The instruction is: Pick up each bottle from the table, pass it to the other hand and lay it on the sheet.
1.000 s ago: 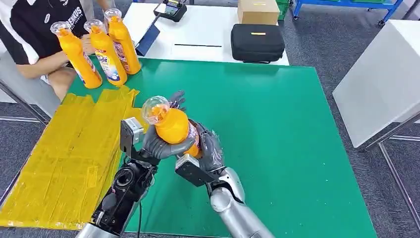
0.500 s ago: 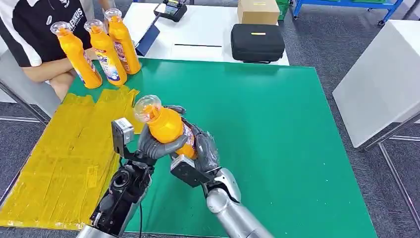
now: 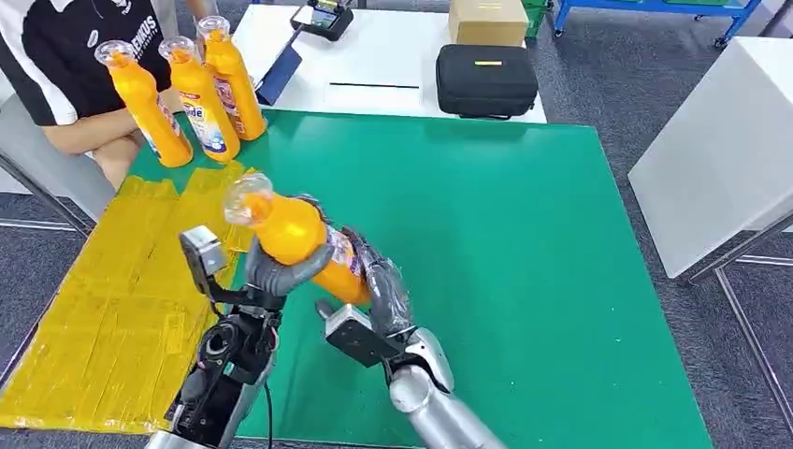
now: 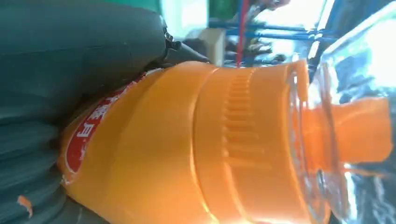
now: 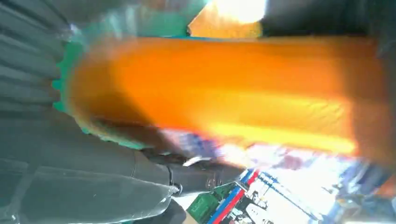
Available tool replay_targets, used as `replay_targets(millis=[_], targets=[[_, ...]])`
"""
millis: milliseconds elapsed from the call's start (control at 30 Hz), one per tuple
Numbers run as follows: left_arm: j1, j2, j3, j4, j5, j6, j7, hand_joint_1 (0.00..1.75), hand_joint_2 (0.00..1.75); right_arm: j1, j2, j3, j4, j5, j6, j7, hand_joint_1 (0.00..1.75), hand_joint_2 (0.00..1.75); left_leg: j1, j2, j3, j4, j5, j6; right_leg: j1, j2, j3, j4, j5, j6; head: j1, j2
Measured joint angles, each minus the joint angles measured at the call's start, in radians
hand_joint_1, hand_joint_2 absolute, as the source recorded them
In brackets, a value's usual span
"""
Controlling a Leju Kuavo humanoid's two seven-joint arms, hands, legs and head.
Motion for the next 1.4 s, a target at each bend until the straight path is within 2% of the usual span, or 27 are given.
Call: replay_targets(millis=[167, 333, 400, 467, 533, 667, 800, 967, 1100, 1233, 1400], targets=[[0.023, 0.003, 0.043, -0.068, -0.113, 0.151, -0.036, 1.75, 1.75, 0.091, -0.044, -0.034, -0.193, -0.072, 0.024, 0.009, 0.0, 1.75, 0.0, 0.0, -0.001, 0.0, 0.0, 0.0, 0.0, 0.0, 0.0, 0.0, 0.0, 0.0, 0.0, 0.0], [0.041, 0.007, 0.079, -0.092, -0.286, 0.382, -0.075, 1.75, 1.75, 0.168, -0.068, -0.087, -0.359, -0.103, 0.022, 0.014, 0.0, 1.75, 0.0, 0.0, -0.001, 0.0, 0.0, 0.0, 0.0, 0.0, 0.0, 0.0, 0.0, 0.0, 0.0, 0.0], [0.041, 0.009, 0.086, -0.093, -0.401, 0.511, -0.078, 1.75, 1.75, 0.186, -0.073, -0.102, -0.406, -0.104, 0.022, 0.017, 0.0, 1.75, 0.0, 0.0, 0.0, 0.0, 0.0, 0.0, 0.0, 0.0, -0.001, 0.0, 0.0, 0.0, 0.0, 0.0], [0.038, 0.011, 0.086, -0.086, -0.633, 0.724, -0.045, 1.75, 1.75, 0.209, -0.075, -0.118, -0.458, -0.103, 0.022, 0.02, 0.0, 1.75, 0.0, 0.0, 0.0, 0.0, 0.0, 0.0, 0.0, 0.0, -0.001, 0.0, 0.0, 0.0, 0.0, 0.0], [0.03, 0.014, 0.091, -0.069, -0.84, 0.844, -0.007, 1.75, 1.75, 0.226, -0.08, -0.133, -0.509, -0.102, 0.022, 0.027, 0.0, 1.75, 0.0, 0.0, 0.0, 0.0, 0.0, 0.0, 0.0, 0.0, -0.001, 0.0, 0.0, 0.0, 0.0, 0.0], [0.011, 0.009, 0.146, -0.018, -1.259, 0.865, 0.121, 1.75, 1.75, 0.25, -0.083, -0.154, -0.579, -0.1, 0.021, 0.032, 0.0, 1.75, 0.0, 0.001, 0.0, 0.0, 0.0, 0.0, 0.0, 0.0, -0.001, 0.0, 0.0, 0.0, 0.0, 0.0], [-0.012, 0.005, 0.186, 0.032, -1.359, 0.865, 0.198, 1.75, 1.75, 0.263, -0.088, -0.169, -0.619, -0.1, 0.016, 0.033, 0.0, 1.75, 0.0, 0.001, 0.0, 0.0, 0.0, 0.0, 0.0, 0.0, -0.001, 0.0, 0.0, 0.0, 0.0, 0.0], [-0.054, 0.011, 0.218, 0.148, -1.649, 0.865, 0.415, 1.75, 1.75, 0.263, -0.096, -0.188, -0.657, -0.112, 0.004, 0.035, 0.0, 1.75, 0.0, 0.001, 0.0, 0.0, 0.0, 0.0, 0.0, 0.0, -0.001, 0.0, 0.0, 0.0, 0.0, 0.0], [-0.087, 0.025, 0.233, 0.263, -1.72, 0.865, 0.506, 1.75, 1.75, 0.263, -0.1, -0.2, -0.674, -0.124, 0.008, 0.035, 0.0, 1.75, 0.0, 0.0, 0.0, 0.0, 0.0, 0.0, 0.0, 0.0, -0.001, 0.0, 0.0, 0.0, 0.0, 0.0], [-0.115, 0.059, 0.192, 0.38, -1.724, 0.866, 0.652, 1.75, 1.75, 0.262, -0.101, -0.208, -0.679, -0.13, 0.013, 0.035, 0.0, 1.75, 0.0, 0.001, 0.0, 0.0, 0.0, 0.0, 0.0, 0.0, -0.001, 0.0, 0.0, 0.0, 0.0, 0.0], [-0.139, 0.09, 0.129, 0.48, -1.727, 0.867, 0.727, 1.75, 1.75, 0.261, -0.101, -0.212, -0.679, -0.134, 0.015, 0.035, 0.0, 1.75, 0.0, 0.0, -0.001, 0.0, 0.0, 0.0, 0.0, 0.0, -0.001, 0.0, 0.0, 0.0, 0.0, 0.0]])
